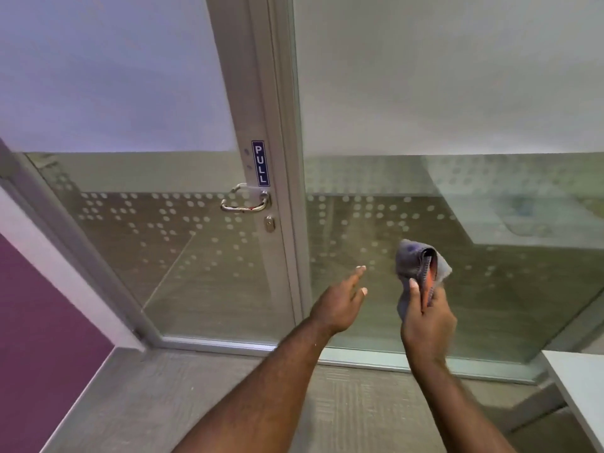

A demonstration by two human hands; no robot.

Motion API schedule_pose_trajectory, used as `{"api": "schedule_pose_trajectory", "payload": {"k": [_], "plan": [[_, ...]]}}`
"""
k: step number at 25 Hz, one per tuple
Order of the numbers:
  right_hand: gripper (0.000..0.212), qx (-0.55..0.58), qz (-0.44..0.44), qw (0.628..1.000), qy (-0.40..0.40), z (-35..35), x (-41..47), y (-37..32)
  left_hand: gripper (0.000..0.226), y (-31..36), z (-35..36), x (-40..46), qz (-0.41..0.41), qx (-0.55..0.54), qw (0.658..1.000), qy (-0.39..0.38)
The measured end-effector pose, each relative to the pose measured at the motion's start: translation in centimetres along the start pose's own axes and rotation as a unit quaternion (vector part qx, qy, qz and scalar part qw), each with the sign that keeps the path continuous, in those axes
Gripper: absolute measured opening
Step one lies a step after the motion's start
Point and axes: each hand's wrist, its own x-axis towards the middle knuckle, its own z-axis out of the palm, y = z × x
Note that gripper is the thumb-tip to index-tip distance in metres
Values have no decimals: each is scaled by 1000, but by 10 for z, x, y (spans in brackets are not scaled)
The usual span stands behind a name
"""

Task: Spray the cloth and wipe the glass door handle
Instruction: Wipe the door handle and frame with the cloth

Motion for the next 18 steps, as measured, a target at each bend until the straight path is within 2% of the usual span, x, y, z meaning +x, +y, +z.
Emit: {"api": "schedule_pose_trajectory", "payload": {"k": [4,8,11,14,18], "plan": [[57,-113,-66,991,9,43,-3,-15,54,-43,-74,-29,8,59,992,107],[59,-187,-150,970,45,88,-16,-44,55,-101,-143,-62,-5,91,981,169],[63,-239,-207,948,37,120,-29,-55,55,-139,-187,-81,-27,93,977,190],[72,-274,-213,938,11,153,-42,-60,55,-169,-218,-93,-45,111,973,197],[69,-292,-224,930,-6,187,-59,-70,55,-194,-249,-103,-51,135,969,200]]}}
